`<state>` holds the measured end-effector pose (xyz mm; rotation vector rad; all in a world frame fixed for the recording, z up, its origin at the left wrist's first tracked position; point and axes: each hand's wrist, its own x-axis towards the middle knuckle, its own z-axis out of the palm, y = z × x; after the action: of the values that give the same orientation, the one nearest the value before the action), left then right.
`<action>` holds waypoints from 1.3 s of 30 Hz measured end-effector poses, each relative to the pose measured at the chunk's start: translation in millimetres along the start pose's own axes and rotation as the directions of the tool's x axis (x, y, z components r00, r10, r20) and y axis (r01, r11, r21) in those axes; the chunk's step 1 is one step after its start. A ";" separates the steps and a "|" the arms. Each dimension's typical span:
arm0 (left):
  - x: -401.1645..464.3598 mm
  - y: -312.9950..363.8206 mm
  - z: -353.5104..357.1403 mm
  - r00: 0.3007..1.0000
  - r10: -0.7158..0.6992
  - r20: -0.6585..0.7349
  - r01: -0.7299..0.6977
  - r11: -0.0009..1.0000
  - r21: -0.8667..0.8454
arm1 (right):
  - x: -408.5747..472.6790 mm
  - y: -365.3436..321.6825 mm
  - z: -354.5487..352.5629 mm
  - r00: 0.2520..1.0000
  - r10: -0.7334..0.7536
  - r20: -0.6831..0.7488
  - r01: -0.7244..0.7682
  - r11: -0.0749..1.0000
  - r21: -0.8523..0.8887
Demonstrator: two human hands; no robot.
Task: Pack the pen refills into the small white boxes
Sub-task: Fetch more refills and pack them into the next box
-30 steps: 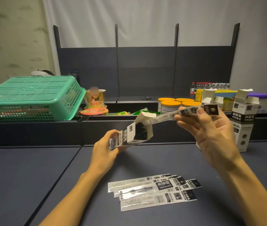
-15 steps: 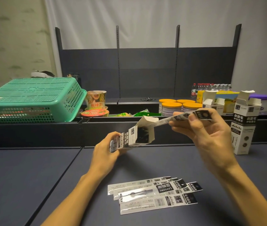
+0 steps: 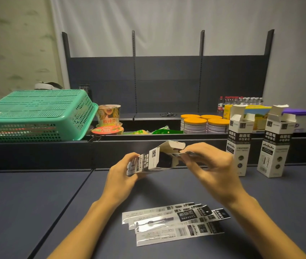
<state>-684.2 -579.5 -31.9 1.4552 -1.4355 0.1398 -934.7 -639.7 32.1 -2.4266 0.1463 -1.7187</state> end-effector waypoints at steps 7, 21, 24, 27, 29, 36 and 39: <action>-0.6 2.7 1.4 1.000 0.006 0.024 -0.006 1.000 0.006 | -1.5 7.9 4.2 0.984 -0.155 0.083 0.172 0.945 -0.278; -2.6 7.6 2.5 0.997 0.037 0.061 -0.038 0.999 0.014 | -5.5 2.1 12.1 0.976 0.067 0.207 -0.020 0.975 -0.221; -1.9 6.2 2.7 0.997 0.054 0.057 -0.055 0.998 0.015 | -5.1 0.8 12.6 0.953 0.129 0.273 -0.067 0.972 -0.227; -2.2 8.5 3.1 0.996 0.065 0.069 -0.067 0.997 0.025 | -4.6 -2.9 11.2 0.916 0.195 0.350 -0.127 0.970 -0.206; -2.3 10.2 2.7 0.995 0.069 0.072 -0.071 0.997 0.029 | -4.6 -6.0 10.0 0.889 0.229 0.397 -0.173 0.970 -0.172; -2.4 9.4 3.8 0.993 0.081 0.089 -0.086 0.995 0.048 | -6.0 -8.8 10.4 0.856 0.258 0.447 -0.175 0.960 -0.219; -0.3 3.6 5.3 0.993 0.078 0.088 -0.084 0.995 0.057 | -4.7 -10.6 6.5 0.884 0.242 0.401 -0.151 0.957 -0.246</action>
<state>-690.1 -582.1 -32.5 1.4678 -1.5730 0.1748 -930.3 -628.0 27.7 -2.7584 0.5201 -1.0995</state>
